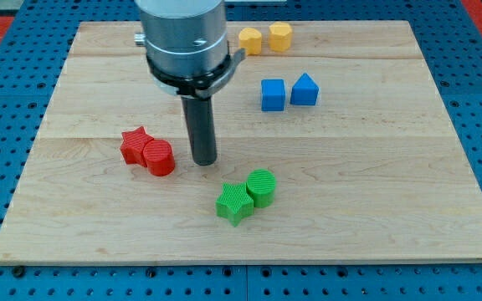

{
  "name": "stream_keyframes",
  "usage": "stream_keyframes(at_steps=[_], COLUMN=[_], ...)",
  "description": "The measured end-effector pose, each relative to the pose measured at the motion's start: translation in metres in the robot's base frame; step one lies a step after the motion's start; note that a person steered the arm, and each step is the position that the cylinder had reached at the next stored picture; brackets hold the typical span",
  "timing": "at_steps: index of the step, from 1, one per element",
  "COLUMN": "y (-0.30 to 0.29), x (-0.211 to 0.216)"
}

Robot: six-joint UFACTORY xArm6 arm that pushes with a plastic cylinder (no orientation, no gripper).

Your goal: Move your arm towards the bottom center

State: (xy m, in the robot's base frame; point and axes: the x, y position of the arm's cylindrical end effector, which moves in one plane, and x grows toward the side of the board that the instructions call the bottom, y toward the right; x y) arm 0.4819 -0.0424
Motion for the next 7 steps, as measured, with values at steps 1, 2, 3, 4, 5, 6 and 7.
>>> stream_keyframes(at_steps=[1,2,3,4,5,6,7], y=[0.054,0.093,0.17,0.189,0.195,0.204,0.206], x=[-0.007,-0.034,-0.027,0.035,0.036,0.039,0.067])
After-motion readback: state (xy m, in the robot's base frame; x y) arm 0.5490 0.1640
